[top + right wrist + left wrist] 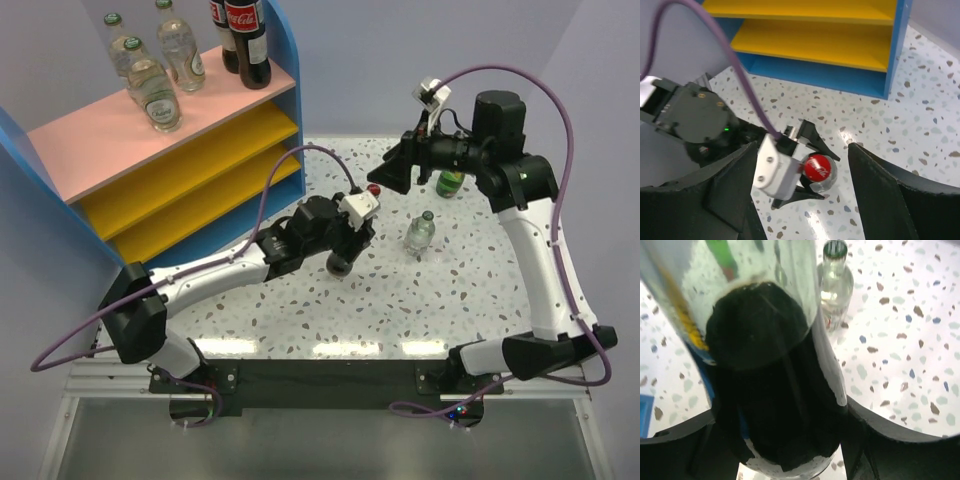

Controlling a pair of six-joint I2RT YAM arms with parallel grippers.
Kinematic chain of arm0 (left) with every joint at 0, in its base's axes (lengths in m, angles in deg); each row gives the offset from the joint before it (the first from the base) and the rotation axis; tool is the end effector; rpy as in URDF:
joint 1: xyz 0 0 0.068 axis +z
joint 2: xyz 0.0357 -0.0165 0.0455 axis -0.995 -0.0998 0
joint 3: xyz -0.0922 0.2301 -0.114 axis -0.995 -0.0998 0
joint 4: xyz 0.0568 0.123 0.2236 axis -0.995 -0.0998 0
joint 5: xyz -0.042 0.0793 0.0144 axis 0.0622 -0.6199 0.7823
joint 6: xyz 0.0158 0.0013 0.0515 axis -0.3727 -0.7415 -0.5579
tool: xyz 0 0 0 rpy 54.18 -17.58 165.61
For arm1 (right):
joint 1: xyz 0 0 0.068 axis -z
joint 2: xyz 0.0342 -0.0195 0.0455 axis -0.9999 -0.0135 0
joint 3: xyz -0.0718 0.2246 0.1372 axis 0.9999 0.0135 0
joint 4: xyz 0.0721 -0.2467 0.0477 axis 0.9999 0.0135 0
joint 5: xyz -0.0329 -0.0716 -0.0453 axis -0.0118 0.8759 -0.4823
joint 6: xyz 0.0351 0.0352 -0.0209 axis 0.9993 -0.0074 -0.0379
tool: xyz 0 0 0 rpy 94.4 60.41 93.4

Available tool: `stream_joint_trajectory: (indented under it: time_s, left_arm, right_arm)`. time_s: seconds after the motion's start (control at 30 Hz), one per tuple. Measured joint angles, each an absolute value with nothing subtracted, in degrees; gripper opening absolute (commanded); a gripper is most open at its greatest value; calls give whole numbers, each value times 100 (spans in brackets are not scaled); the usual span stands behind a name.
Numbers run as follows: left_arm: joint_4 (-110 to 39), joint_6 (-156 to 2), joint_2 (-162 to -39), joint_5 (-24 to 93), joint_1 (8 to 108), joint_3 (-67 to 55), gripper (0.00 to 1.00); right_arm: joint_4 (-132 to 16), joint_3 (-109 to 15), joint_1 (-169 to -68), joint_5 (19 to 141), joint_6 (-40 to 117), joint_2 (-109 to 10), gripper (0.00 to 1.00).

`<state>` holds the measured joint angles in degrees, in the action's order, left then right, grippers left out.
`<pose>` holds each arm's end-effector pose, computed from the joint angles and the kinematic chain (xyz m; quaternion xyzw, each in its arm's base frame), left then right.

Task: Place and organize the beverage onto the shelf
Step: Pick up the drink from the center of the board, then adjust the drink.

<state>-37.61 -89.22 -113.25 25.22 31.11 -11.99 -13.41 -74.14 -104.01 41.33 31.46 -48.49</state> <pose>0.2172 -0.2886 0.3037 0.3711 0.7379 -0.2398 0.5101 0.2518 0.0931 0.4864 -0.3164 0.7281 0.3881 0.4681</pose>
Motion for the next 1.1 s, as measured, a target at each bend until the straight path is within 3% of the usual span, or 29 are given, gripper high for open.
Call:
stream_joint_trajectory:
  time_s: [0.37, 0.53, 0.8, 1.1]
  left_arm:
    - [-4437, -8723, -10206, 2393, 3111, -1815, 0]
    - [-4791, -8730, -9513, 2196, 3111, -1610, 0]
    - [-6150, -8872, -9513, 1346, 3126, 438, 0]
    - [-6992, -8968, -10353, 793, 3651, 3317, 0]
  right_arm:
    - [-1442, -7414, -10340, 4063, 3120, -4417, 78]
    - [-1477, -7206, -9767, 4152, 3172, -4299, 78]
    - [-1547, -6741, -9322, 4242, 3256, -4266, 78]
    - [-1562, -6691, -9201, 4308, 3256, -4266, 78]
